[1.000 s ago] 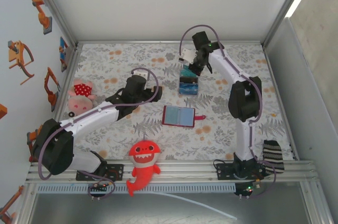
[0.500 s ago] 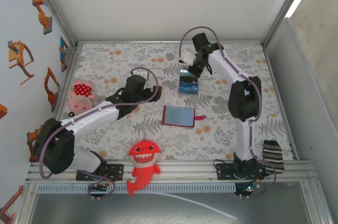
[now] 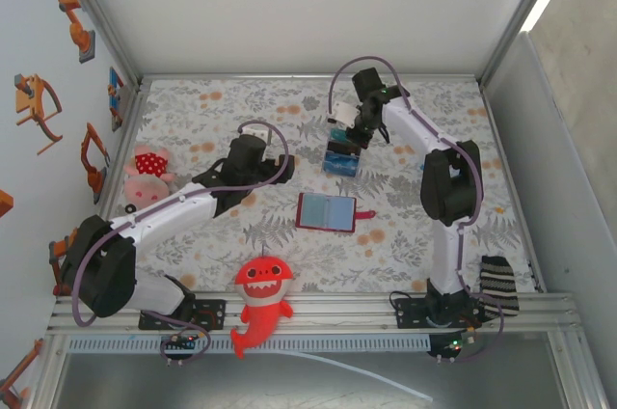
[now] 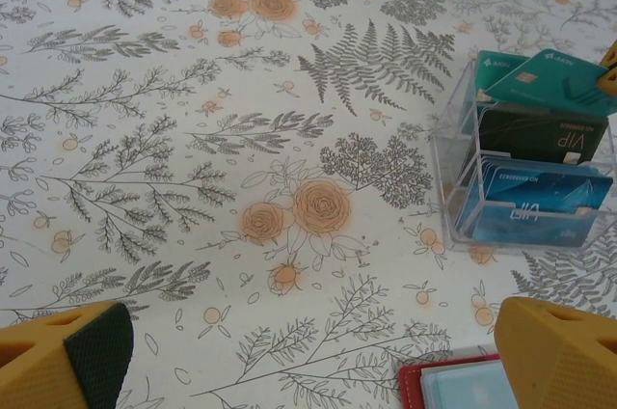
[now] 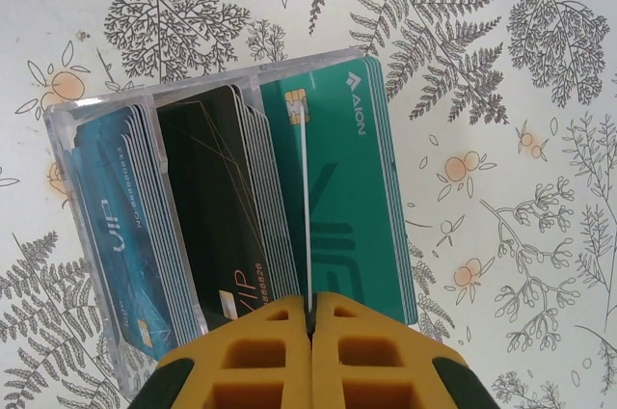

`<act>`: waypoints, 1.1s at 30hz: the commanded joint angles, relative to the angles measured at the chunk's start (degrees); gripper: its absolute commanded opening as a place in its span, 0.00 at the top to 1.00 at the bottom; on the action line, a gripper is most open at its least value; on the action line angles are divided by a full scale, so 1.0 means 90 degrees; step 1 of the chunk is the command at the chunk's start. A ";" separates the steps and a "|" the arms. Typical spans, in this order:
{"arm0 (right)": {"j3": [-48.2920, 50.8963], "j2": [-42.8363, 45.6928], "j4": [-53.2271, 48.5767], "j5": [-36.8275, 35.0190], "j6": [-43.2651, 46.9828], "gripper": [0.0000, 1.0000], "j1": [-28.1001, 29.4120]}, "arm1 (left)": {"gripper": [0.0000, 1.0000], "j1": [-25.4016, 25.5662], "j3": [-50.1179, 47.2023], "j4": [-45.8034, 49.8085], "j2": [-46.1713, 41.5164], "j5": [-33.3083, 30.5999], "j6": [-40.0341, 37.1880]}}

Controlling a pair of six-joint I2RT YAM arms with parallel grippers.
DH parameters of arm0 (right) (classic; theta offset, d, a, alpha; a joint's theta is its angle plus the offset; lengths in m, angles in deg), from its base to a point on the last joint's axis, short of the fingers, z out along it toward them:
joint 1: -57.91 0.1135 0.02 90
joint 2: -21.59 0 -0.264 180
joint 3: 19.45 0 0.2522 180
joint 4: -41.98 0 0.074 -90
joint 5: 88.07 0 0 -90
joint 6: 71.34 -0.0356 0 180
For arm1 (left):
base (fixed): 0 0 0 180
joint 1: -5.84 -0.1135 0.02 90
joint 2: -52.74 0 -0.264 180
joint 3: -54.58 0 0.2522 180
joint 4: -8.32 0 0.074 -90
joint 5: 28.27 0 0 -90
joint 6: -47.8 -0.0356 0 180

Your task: Take the credit cards out of the card holder

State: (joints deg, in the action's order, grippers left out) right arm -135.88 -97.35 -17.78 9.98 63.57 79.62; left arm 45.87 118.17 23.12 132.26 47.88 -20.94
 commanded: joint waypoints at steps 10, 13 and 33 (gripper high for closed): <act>-0.0746 -0.0513 -0.0661 0.0012 0.0323 1.00 -0.0034 | 0.03 -0.0054 0.0360 0.0173 0.0134 -0.0039 -0.0172; -0.0882 -0.0670 -0.0783 0.0129 0.0313 1.00 -0.0039 | 0.03 -0.0059 0.0371 0.0173 0.0146 -0.0034 -0.0156; -0.1246 -0.0967 -0.1059 0.0775 -0.0333 1.00 -0.0018 | 0.03 -0.0075 0.0317 0.0119 0.0164 0.0005 -0.0186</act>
State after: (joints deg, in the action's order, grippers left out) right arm -144.95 -104.47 -24.69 14.05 63.15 79.45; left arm 45.50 120.00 23.87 133.51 47.84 -21.62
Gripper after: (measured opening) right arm 0.038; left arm 0.970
